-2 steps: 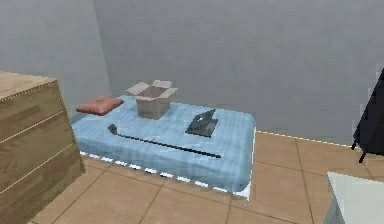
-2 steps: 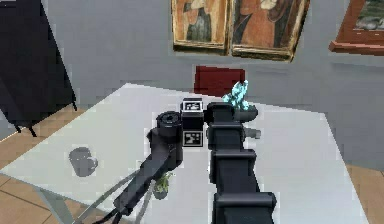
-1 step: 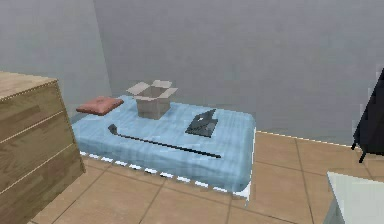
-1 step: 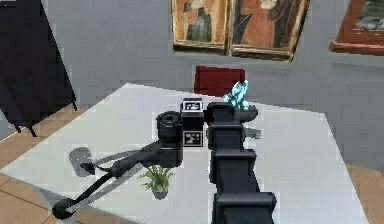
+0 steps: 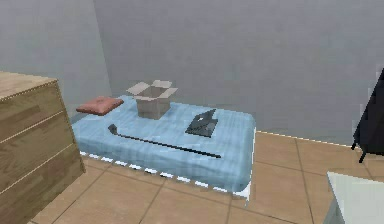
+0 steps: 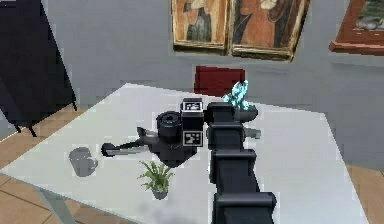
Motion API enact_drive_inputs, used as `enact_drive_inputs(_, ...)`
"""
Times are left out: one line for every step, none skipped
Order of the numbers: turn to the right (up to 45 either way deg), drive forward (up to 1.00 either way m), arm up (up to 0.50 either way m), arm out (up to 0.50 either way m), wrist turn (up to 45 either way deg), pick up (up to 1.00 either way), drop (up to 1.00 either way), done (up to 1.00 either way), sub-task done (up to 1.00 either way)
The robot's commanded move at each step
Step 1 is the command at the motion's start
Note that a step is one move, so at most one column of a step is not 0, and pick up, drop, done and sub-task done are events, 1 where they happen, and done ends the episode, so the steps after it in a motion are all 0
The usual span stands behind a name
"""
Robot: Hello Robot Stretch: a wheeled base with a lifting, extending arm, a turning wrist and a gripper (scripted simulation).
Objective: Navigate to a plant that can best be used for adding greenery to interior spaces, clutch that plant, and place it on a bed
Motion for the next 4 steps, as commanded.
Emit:
enact_drive_inputs(0.0,0.0,0.0,0.0,24.0,0.0,0.0,0.0,0.0)
enact_drive_inputs(0.0,0.0,-0.3,0.0,0.0,0.0,0.0,0.0,0.0)
enact_drive_inputs(0.0,0.0,0.0,0.0,0.0,1.0,0.0,0.0,0.0)
enact_drive_inputs(0.0,0.0,0.1,0.0,0.0,0.0,0.0,0.0,0.0)
